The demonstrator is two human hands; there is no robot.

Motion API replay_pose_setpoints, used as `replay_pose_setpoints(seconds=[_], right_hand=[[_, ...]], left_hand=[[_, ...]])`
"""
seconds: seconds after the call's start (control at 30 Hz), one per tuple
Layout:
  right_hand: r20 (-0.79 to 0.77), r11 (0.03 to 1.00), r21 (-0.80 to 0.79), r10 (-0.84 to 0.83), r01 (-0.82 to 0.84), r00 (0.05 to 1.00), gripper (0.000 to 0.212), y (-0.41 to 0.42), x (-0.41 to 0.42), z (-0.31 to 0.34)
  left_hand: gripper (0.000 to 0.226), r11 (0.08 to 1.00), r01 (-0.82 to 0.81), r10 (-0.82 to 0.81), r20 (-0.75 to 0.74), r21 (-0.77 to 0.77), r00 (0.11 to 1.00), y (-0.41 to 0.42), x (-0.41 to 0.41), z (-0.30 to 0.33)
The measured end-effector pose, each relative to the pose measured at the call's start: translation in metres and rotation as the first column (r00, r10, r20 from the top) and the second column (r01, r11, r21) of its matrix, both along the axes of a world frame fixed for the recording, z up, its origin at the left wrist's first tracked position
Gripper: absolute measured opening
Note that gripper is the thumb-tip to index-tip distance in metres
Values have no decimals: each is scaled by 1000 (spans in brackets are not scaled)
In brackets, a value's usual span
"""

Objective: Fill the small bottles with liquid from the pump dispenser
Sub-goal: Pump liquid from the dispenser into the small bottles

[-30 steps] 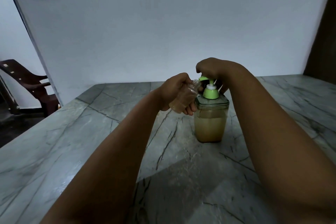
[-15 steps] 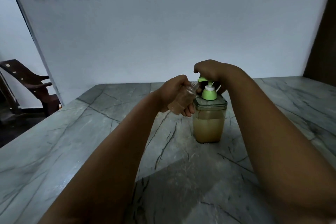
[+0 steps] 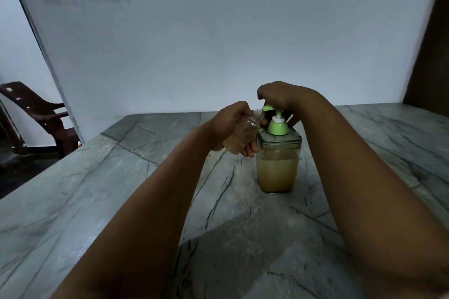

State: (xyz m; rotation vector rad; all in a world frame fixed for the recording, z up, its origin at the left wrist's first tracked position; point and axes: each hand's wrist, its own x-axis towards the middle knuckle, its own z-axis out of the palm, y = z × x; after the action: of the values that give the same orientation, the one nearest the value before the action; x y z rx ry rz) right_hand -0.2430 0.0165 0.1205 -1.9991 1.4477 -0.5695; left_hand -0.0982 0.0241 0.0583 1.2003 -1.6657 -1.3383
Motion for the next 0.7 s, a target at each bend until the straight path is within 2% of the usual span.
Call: replay_pose_setpoints(seconds=[0.07, 0.17, 0.3, 0.53, 0.7], right_hand=[[20, 1000, 24, -9, 9, 1000, 24, -1, 2, -1], [-112, 999, -8, 30, -31, 993, 31, 0, 1, -3], [-188, 999, -15, 47, -51, 981, 27, 2, 4, -5], [-21, 1000, 17, 24, -24, 999, 24, -2, -2, 1], [-130, 998, 9, 63, -62, 990, 32, 5, -1, 1]], left_hand=[[52, 1000, -3, 3, -8, 2, 1000, 0, 0, 0], [56, 1000, -7, 7, -26, 7, 1000, 1, -1, 1], [59, 1000, -11, 11, -14, 10, 1000, 1, -1, 0], [55, 1000, 12, -12, 5, 10, 1000, 0, 1, 1], [63, 1000, -11, 11, 24, -1, 1000, 1, -1, 3]])
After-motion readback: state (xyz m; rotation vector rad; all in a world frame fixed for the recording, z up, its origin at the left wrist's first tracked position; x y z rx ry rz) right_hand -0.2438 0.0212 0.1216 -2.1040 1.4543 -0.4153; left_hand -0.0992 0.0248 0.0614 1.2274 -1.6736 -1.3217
